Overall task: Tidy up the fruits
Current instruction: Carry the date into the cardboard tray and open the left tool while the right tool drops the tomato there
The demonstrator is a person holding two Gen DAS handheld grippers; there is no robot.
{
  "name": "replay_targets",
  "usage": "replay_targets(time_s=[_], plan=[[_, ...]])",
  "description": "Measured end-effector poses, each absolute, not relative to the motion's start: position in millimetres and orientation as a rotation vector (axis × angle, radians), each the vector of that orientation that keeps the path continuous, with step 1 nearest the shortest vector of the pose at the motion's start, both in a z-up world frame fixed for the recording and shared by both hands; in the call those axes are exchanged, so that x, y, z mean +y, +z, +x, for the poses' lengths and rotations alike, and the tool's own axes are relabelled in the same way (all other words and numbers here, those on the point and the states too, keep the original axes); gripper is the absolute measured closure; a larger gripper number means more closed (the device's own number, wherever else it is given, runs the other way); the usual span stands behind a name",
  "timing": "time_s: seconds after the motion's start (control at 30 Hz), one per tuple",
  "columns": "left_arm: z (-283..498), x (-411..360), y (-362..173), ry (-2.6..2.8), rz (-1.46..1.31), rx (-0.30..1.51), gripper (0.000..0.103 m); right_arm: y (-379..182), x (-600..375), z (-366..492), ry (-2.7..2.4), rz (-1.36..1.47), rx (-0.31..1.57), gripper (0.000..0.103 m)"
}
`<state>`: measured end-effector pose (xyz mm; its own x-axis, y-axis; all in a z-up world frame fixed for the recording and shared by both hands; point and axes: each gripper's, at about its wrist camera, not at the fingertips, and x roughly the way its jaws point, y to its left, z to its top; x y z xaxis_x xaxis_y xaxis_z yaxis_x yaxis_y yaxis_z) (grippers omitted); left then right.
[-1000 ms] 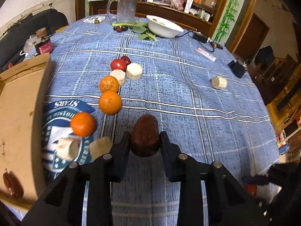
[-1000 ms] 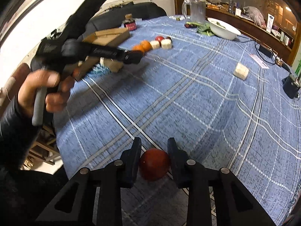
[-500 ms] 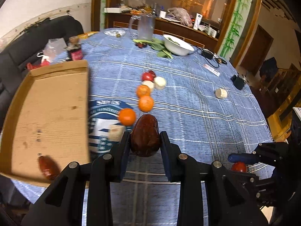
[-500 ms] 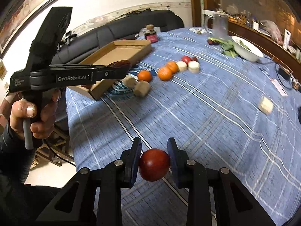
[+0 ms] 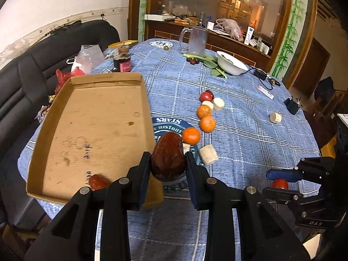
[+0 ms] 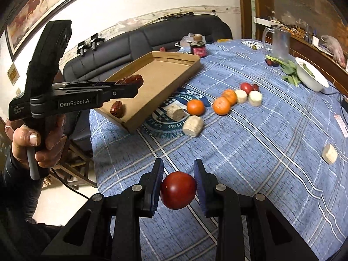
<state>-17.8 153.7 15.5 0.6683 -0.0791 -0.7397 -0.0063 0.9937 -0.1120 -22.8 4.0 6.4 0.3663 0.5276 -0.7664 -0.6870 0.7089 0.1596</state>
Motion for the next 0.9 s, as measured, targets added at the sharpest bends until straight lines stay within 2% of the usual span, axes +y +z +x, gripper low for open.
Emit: replay_targets(time_s=[0.9], plan=[[-34.8,238.9,18.8,0.125,-0.177,0.815,0.074,23.3,94.7,-0.7,0.943,-0.215,0.857,0.074]])
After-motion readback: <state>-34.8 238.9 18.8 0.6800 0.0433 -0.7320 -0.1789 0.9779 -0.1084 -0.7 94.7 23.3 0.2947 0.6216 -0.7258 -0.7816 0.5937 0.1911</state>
